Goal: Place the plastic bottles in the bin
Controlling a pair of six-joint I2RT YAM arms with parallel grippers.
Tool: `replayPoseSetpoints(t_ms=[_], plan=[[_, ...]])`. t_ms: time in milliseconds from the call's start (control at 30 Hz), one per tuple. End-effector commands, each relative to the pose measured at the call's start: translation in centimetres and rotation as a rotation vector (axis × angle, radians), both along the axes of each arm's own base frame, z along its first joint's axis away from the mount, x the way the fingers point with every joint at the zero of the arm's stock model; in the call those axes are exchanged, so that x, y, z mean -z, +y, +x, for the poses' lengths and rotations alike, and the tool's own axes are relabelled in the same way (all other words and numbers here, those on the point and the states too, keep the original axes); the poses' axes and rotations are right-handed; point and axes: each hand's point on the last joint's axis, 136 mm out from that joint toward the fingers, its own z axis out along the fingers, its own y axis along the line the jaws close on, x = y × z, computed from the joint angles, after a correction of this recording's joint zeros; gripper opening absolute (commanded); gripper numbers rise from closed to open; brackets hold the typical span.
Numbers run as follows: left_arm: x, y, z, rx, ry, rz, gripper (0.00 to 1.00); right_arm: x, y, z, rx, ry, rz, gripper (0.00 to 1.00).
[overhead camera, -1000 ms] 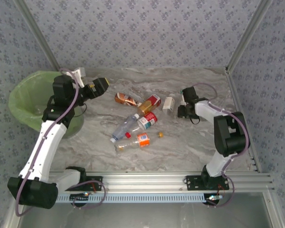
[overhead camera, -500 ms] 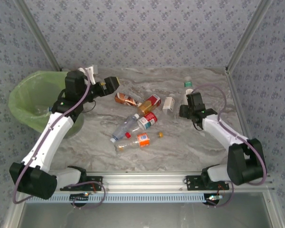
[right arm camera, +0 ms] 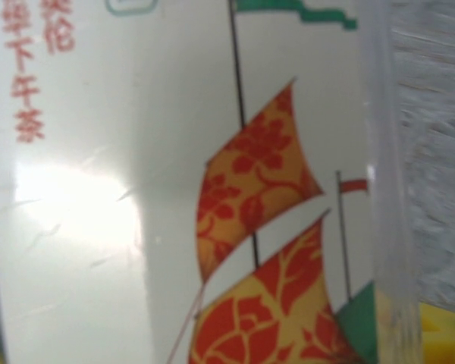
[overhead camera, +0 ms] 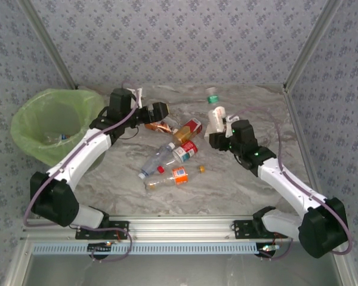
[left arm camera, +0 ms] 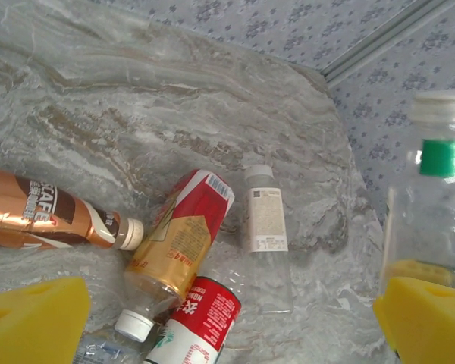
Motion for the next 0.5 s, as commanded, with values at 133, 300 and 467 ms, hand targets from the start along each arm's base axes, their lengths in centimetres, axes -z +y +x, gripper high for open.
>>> replayPoseSetpoints(t_ms=[133,300,467], plan=[[-2.5,-1.9,0.9,0.058,-0.036,-0.084,0.99,-2.6,6.2,-1.8,-0.24,-0.099,0.051,0.54],[-5.0,-3.7,0.5,0.158,-0.128,-0.205,0.99,-3.0,9.3,-2.6,-0.336,-0.106,0.072,0.54],[-6.7,-3.7,0.8,0.149,-0.197,-0.245,0.99,-3.2,11.4,-3.2,-0.378,-0.106,0.095,0.54]])
